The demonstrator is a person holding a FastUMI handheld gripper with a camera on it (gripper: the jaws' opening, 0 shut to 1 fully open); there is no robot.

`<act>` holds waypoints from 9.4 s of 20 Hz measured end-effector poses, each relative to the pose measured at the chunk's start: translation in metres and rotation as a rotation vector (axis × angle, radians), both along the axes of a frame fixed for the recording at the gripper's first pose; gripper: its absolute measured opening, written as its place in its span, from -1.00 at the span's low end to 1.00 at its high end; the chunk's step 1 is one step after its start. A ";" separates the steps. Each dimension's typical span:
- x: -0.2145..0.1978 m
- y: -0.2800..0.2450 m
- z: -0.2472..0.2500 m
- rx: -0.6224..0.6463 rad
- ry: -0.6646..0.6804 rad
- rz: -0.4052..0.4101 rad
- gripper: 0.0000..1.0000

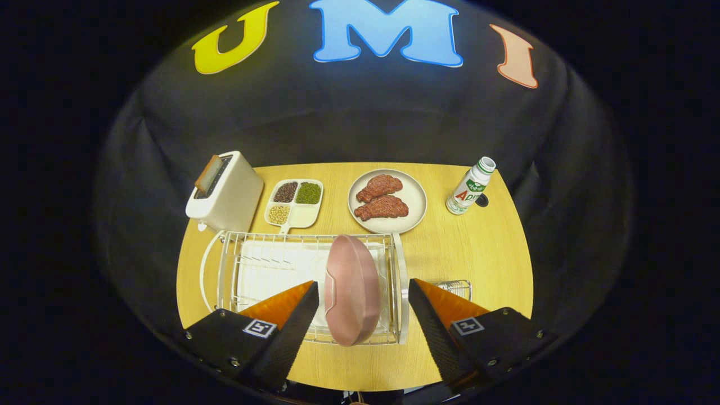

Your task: Take the plate from the dish rack, then take the spoon from the basket and place it into the plate.

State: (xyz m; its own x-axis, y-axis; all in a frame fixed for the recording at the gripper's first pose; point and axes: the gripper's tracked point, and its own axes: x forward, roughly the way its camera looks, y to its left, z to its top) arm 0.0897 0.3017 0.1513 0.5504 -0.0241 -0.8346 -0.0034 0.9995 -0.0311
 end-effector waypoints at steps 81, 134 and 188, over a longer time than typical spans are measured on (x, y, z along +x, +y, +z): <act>-0.218 -0.065 -0.202 0.511 0.191 -0.012 -0.81; -0.063 -0.196 -0.097 0.227 -0.907 0.036 -0.61; -0.216 -0.006 -0.047 0.169 -0.619 0.322 -0.94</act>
State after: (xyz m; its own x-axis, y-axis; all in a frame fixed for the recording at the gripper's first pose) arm -0.1262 0.2955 0.1047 0.8821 0.3211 -0.3447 -0.3309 0.9431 0.0320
